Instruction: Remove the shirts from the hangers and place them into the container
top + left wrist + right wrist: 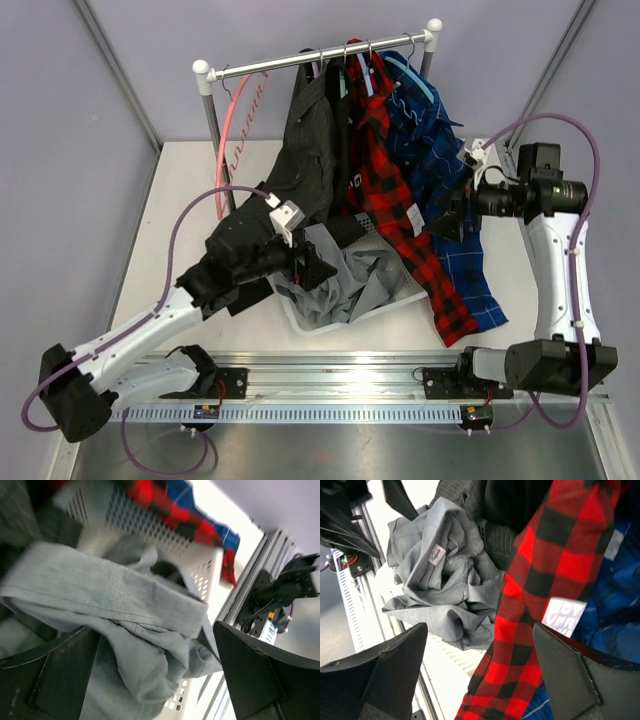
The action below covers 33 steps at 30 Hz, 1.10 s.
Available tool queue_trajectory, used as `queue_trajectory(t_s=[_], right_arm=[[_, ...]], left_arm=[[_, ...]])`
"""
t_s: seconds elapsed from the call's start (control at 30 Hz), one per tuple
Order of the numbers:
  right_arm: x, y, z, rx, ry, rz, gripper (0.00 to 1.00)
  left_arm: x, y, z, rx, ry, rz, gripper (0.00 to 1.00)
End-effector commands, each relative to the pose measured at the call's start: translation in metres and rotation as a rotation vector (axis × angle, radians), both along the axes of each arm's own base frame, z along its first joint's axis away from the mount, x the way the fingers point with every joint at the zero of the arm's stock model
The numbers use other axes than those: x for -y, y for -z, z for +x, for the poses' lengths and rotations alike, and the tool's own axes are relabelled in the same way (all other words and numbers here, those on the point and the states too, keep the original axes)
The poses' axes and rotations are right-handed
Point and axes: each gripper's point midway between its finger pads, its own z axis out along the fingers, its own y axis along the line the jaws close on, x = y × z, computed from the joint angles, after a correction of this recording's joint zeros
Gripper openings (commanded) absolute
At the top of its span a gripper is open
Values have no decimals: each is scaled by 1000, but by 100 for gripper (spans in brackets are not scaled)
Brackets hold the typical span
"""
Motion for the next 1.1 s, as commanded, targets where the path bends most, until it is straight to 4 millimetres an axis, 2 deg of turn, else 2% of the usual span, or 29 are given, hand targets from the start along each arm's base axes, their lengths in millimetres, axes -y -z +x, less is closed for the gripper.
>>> queue_trajectory(t_s=[0.0,0.03,0.07,0.1,0.13,0.17,0.23,0.3,0.37,0.4,0.43,0.47,0.53,0.6,0.67,0.77,0.83,0.9,1.07], right_arm=[[-15,-18,-4,-40,-63,2,95],[-26,-18,-5,-76,-70,-19,96],[-37,-26,1,-39,-86,-37,96],[-44,-29,3,-33,-84,-52,96],[-46,-27,10,-25,-52,-97,96],[-64,-38,11,-3,-67,-91,96],[-75,-46,20,13,-40,-112,96],[-96,-62,30,17,-28,-92,95],[-109,-74,51,27,37,-88,95],[-124,-78,50,32,27,-86,95],[-129,-80,59,16,88,-82,95],[-140,-90,73,38,117,-54,95],[-158,-98,85,22,221,-19,95],[-172,-112,106,72,313,28,96],[-187,-126,121,111,417,78,98],[-205,-138,133,151,475,123,98],[-202,-142,145,174,554,130,97],[-209,-141,156,193,593,130,95],[-201,-130,186,220,738,97,92]], left_arm=[[-11,-75,5,207,-37,-85,99],[-15,-77,2,203,-39,-74,99],[-18,-81,0,208,-41,-72,99],[-25,-96,-3,240,-54,-89,99],[-30,-94,-6,232,-64,-72,99],[-35,-97,-7,239,-77,-71,99],[-52,-107,-12,270,-126,-75,99],[-67,-113,-12,294,-187,-77,99],[-88,-121,-15,323,-263,-80,99],[-94,-122,-18,331,-275,-78,99],[-105,-122,-17,334,-321,-66,99],[-115,-127,-20,352,-348,-75,99],[-131,-123,-19,357,-415,-48,99],[-144,-118,-19,362,-468,-42,99],[-150,-108,-19,347,-496,-29,99],[-158,-93,-20,311,-537,-29,99],[-162,-87,-23,306,-548,-31,99],[-166,-84,-23,307,-565,-32,99],[-174,-84,-27,318,-583,-29,99]])
